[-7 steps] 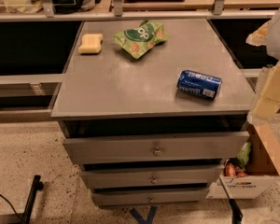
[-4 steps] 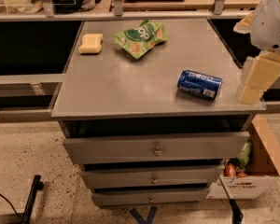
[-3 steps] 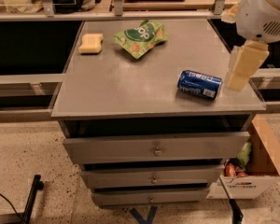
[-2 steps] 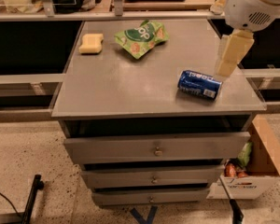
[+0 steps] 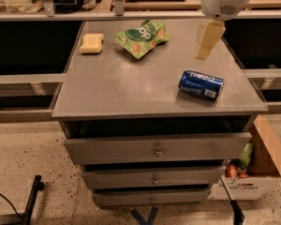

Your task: Move green rice chip bag near pepsi can

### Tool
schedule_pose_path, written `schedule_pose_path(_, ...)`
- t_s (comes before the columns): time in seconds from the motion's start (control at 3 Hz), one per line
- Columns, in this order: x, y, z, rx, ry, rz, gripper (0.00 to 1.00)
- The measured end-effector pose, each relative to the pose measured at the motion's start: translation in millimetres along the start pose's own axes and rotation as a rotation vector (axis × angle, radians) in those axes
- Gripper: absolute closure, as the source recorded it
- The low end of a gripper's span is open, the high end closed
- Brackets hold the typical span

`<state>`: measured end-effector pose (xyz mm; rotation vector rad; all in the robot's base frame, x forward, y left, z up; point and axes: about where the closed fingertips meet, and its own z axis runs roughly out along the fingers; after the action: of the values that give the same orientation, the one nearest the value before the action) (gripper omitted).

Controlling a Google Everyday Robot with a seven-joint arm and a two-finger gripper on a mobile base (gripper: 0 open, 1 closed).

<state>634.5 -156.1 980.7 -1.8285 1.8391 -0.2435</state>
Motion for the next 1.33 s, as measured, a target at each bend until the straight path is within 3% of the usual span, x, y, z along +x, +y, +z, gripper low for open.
schedule_pose_path(0.33, -15, -24, 37, 0.046, -0.029, -0.028, 0.0)
schedule_pose_path(0.67, -15, -24, 37, 0.046, -0.029, -0.028, 0.0)
schedule_pose_path(1.0, -20, -38, 56, 0.058, -0.052, -0.043, 0.0)
schedule_pose_path(1.33, -21, -67, 84, 0.088, -0.083, -0.054, 0.0)
